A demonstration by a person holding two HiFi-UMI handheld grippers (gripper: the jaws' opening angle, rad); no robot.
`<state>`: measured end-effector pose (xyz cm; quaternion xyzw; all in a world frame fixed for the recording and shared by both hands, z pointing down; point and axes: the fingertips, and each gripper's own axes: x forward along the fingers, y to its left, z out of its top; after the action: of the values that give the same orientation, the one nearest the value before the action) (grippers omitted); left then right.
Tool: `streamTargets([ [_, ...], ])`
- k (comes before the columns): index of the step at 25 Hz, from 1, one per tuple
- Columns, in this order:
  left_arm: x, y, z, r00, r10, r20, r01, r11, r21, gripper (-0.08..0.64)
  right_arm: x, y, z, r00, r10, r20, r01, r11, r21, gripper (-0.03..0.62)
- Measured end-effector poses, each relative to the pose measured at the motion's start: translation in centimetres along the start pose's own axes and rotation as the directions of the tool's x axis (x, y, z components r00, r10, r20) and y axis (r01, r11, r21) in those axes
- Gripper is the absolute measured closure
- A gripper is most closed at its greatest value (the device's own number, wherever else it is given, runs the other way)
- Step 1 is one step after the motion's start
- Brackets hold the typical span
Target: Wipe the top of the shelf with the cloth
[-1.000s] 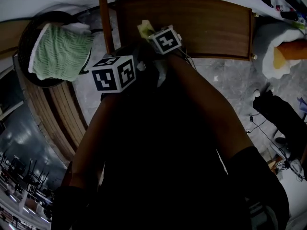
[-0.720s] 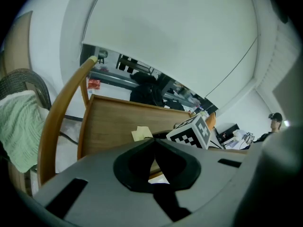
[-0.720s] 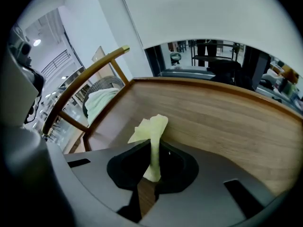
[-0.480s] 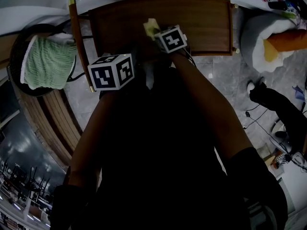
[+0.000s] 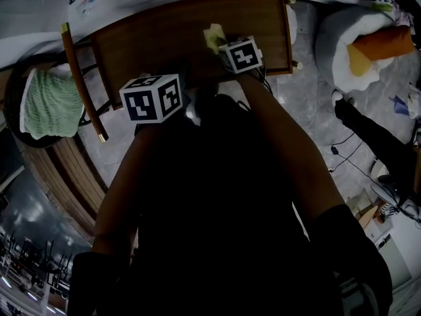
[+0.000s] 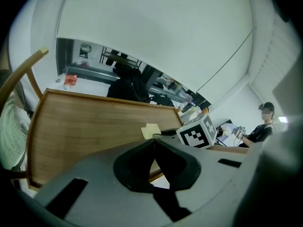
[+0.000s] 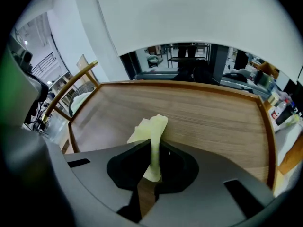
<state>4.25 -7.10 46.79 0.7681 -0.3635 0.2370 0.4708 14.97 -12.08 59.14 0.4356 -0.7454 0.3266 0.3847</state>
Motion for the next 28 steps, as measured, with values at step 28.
streamTargets([
  [28, 4.5, -6.4, 0.8, 0.996, -0.091, -0.017, 0.091, 0.995, 0.048, 0.548, -8.2, -17.4, -6.3, 0.926, -0.352, -0.138, 0.369, 0.921, 0.123, 0.548],
])
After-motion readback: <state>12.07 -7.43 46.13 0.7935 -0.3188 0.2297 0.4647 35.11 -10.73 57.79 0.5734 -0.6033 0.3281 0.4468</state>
